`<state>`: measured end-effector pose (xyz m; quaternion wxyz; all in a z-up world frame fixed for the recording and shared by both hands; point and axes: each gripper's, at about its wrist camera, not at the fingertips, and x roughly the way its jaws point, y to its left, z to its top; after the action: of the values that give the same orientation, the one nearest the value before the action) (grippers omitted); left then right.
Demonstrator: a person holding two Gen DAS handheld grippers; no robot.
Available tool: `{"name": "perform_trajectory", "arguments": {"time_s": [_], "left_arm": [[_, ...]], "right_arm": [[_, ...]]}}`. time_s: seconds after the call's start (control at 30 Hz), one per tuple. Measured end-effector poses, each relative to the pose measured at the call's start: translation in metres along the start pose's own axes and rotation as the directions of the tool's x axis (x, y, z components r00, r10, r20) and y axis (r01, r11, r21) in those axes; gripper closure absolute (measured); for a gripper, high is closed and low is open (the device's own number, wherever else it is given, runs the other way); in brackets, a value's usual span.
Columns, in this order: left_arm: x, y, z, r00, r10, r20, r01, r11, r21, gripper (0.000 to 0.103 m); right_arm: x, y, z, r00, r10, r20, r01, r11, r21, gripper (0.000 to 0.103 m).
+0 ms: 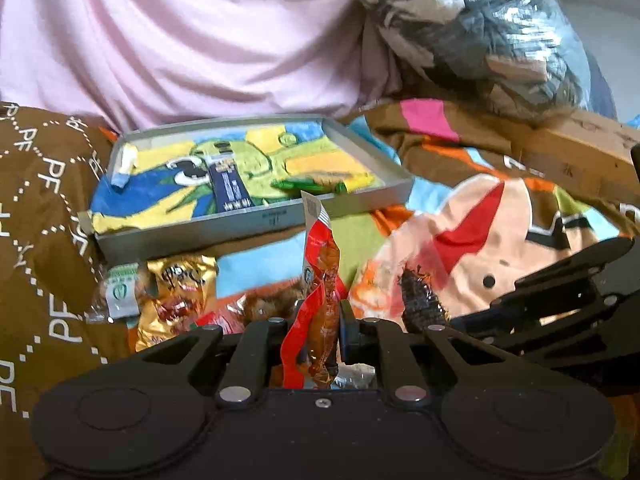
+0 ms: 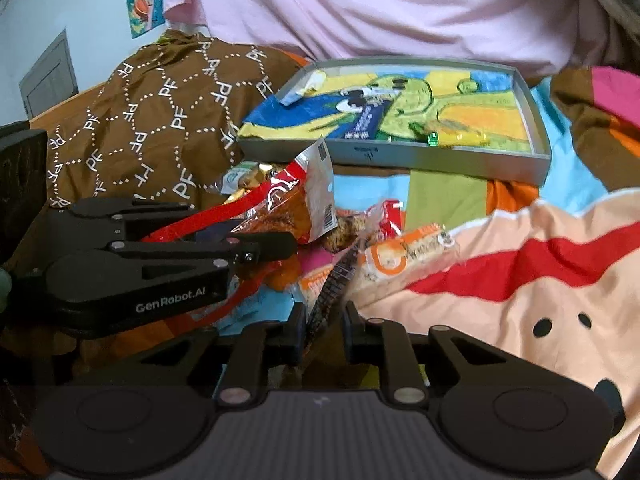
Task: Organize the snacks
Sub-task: 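Lift the red sausage pack and dried fish snack toward the grey tray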
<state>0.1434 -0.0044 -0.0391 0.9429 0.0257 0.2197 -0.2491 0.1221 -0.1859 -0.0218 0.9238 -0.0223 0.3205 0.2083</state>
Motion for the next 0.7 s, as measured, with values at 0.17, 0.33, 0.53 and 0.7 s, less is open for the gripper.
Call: {"name": "perform_trajectory", "arguments": {"time_s": [0.17, 0.33, 0.53, 0.7], "left_arm": [[-0.008, 0.004, 0.004, 0.998, 0.006, 0.066, -0.003, 0.999, -0.038, 0.088], [-0.013, 0.007, 0.007, 0.994, 0.015, 0.105, -0.009, 0.998, -0.060, 0.088], [-0.016, 0.006, 0.007, 0.992, 0.012, 0.123, -0.003, 0.998, -0.066, 0.088], [-0.019, 0.006, 0.009, 0.990, 0.010, 0.140, 0.000, 0.997, -0.071, 0.088]], "right_arm": [[-0.001, 0.004, 0.001, 1.000, 0.001, 0.015, -0.001, 1.000, -0.030, 0.087], [-0.003, 0.007, 0.002, 1.000, 0.002, 0.029, 0.000, 0.999, -0.050, 0.089], [-0.003, 0.007, 0.002, 0.999, 0.001, 0.032, 0.000, 0.999, -0.047, 0.090], [-0.004, 0.007, 0.002, 0.999, 0.000, 0.036, 0.001, 0.999, -0.048, 0.090]]}}
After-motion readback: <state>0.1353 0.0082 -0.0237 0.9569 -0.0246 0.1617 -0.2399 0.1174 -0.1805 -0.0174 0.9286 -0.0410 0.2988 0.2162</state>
